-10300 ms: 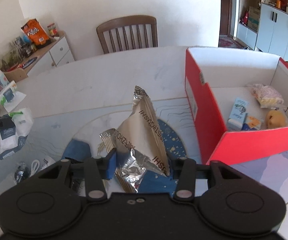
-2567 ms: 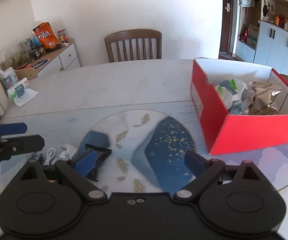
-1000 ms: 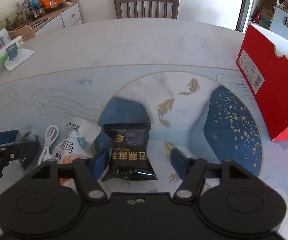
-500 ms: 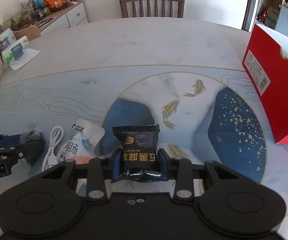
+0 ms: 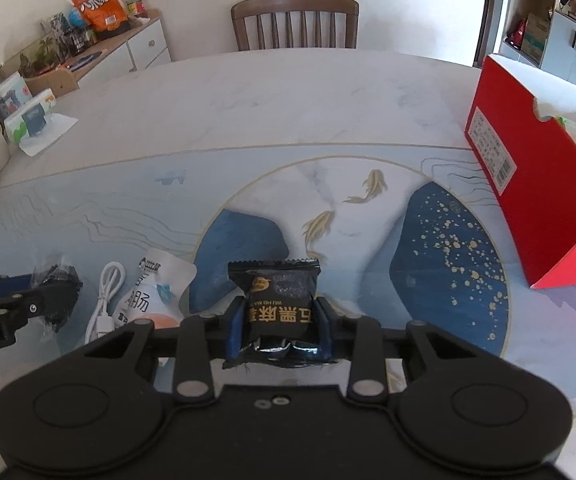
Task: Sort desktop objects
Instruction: 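Lift the black packet and clear snack bag and carry both toward the red box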
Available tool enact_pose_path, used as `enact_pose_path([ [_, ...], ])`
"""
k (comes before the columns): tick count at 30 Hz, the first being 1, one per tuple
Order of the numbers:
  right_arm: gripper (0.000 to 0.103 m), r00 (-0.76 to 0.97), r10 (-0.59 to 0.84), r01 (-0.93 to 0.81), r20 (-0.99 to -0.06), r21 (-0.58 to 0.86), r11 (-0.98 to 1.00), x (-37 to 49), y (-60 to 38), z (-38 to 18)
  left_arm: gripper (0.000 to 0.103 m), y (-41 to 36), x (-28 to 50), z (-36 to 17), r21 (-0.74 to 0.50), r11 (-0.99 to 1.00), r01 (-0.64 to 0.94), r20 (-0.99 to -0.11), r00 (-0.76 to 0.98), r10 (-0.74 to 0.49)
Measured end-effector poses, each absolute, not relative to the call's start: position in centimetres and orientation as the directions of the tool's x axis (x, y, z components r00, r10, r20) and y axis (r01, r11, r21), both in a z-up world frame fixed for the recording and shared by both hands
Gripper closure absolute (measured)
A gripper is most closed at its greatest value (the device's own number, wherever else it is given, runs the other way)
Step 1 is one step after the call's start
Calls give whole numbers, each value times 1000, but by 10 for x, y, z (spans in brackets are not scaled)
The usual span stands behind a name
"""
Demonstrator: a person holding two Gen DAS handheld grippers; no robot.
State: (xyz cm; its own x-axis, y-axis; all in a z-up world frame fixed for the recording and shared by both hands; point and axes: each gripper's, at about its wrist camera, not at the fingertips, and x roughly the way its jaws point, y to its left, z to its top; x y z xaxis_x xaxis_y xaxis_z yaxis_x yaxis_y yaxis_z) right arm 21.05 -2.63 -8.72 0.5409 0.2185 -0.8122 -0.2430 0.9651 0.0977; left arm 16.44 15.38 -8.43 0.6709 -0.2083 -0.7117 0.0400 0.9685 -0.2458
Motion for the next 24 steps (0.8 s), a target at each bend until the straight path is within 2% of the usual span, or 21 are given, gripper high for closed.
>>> enact_pose_path([
  [24,69,609,258,-239,-750,136,961,184,-75,-40,70,90,163,-35,-250,960,126,-656,707,-264],
])
